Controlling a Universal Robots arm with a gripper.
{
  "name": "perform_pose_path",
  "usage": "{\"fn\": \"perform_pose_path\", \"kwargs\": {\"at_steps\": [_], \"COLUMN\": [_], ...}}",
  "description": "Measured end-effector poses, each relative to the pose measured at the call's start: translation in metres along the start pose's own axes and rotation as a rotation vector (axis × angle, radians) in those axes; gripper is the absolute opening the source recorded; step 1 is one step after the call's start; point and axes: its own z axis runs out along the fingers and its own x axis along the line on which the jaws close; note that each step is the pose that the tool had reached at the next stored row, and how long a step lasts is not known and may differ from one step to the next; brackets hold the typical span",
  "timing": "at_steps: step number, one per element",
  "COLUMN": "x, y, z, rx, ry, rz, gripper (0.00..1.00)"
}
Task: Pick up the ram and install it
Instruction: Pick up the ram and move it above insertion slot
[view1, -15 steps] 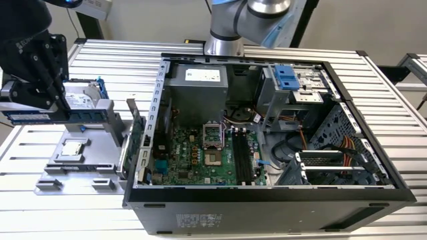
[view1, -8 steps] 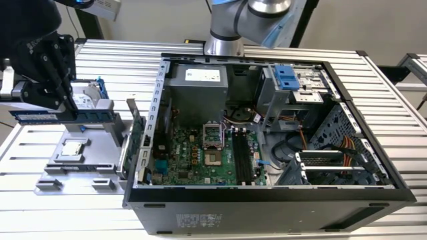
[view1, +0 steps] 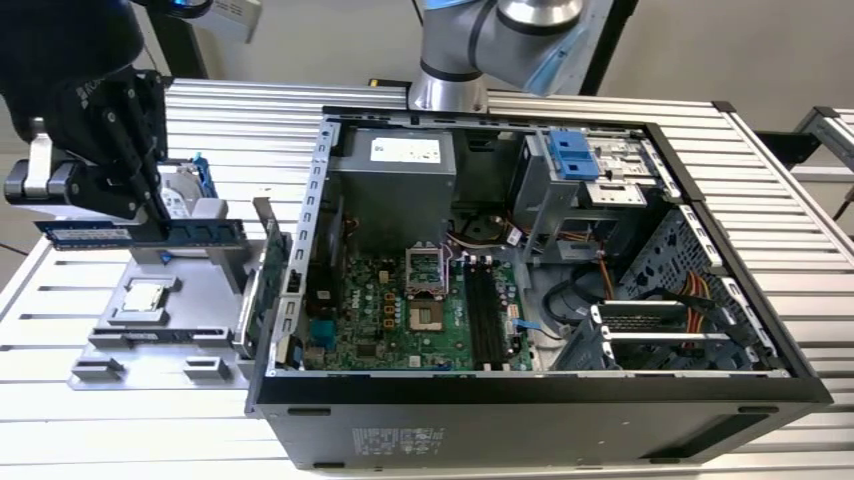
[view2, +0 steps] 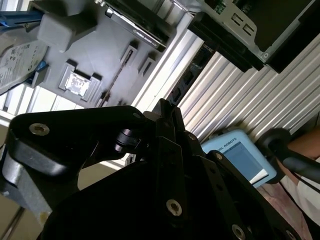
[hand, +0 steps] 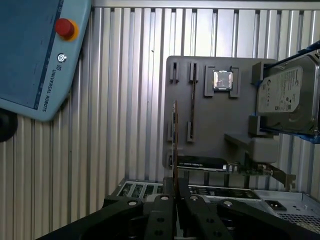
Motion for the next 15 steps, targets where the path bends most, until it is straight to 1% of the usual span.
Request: {"fn": "perform_pose_path", "kwargs": {"at_steps": [15], "x": [0.0005], "y": [-0.0163], "z": [-0.0002], "rx": [-0.0002], "ry": [0.0000], "rz": [0.000], "gripper": [0.00]}}
